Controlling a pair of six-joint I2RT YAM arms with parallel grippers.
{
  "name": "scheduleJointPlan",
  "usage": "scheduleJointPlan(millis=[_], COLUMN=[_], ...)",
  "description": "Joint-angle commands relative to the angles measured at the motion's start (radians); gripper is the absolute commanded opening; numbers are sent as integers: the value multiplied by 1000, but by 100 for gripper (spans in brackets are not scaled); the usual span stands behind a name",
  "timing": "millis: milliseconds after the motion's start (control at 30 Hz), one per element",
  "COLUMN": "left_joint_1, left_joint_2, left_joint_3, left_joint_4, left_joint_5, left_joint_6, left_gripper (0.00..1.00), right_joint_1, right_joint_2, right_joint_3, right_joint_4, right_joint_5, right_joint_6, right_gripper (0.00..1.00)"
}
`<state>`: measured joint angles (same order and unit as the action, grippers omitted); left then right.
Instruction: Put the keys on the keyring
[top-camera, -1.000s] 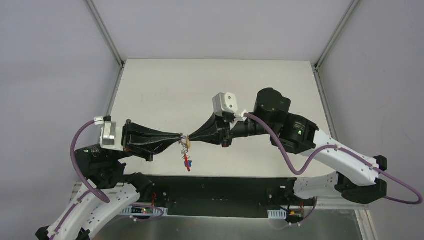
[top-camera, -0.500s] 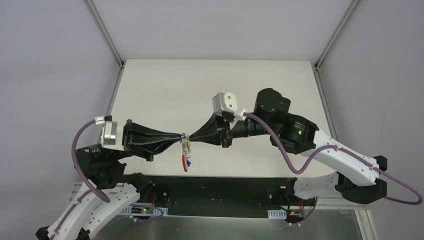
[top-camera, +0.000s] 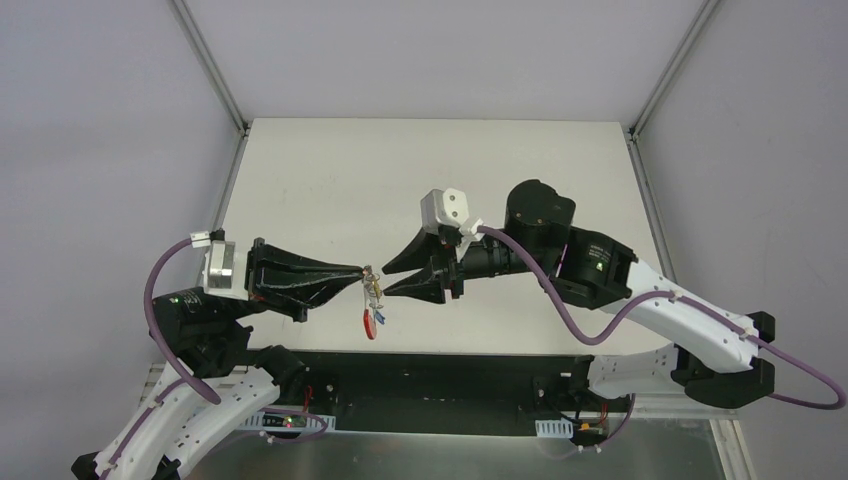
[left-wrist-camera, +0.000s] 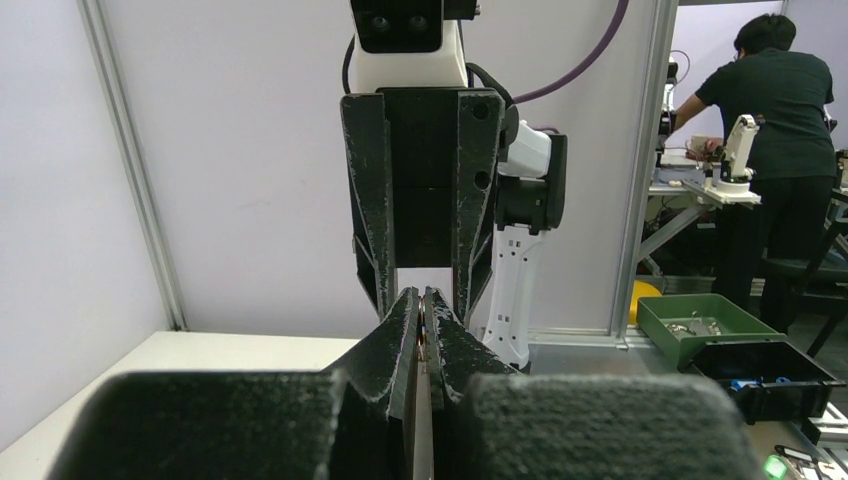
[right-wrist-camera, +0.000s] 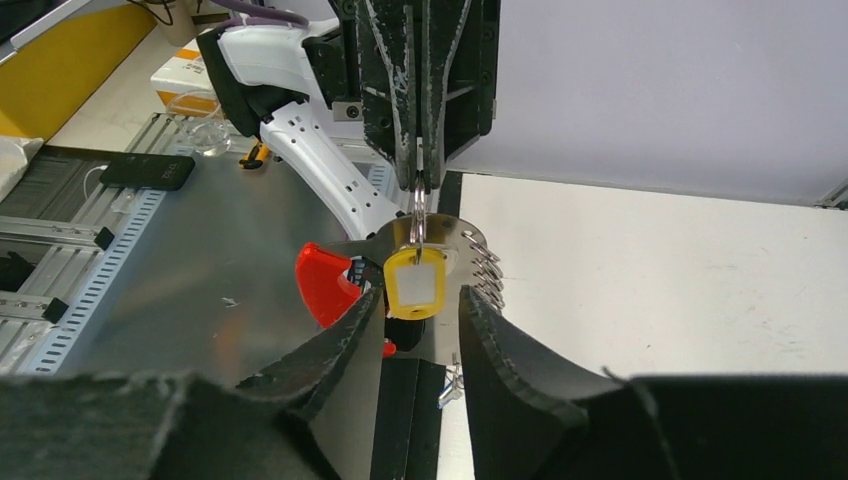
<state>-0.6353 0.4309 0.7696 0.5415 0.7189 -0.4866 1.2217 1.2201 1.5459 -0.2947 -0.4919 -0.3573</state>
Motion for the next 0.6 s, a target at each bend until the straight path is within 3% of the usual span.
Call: scheduleJointPlan(millis=[0, 100, 367, 567], left_joint_1=[-5, -4, -4, -4], left_joint_2=[3, 3, 3, -1], left_joint_3=[28, 28, 26, 25], left_joint_4=[69, 69, 68, 63], left_joint_5=[-28, -29, -29, -28], left_joint_6=[4, 4, 4, 6], left_gripper=[0, 0, 0, 0], right_joint_1=[4, 4, 4, 3], right_joint_2=[-53, -56, -37, -14], right_joint_3=[-9, 0, 27, 41], right_joint_4=[77, 107, 165, 174], right_joint_5=[21, 31, 21, 8], right_joint_6=[19, 29, 46, 57], right_gripper=[37, 35, 13, 11])
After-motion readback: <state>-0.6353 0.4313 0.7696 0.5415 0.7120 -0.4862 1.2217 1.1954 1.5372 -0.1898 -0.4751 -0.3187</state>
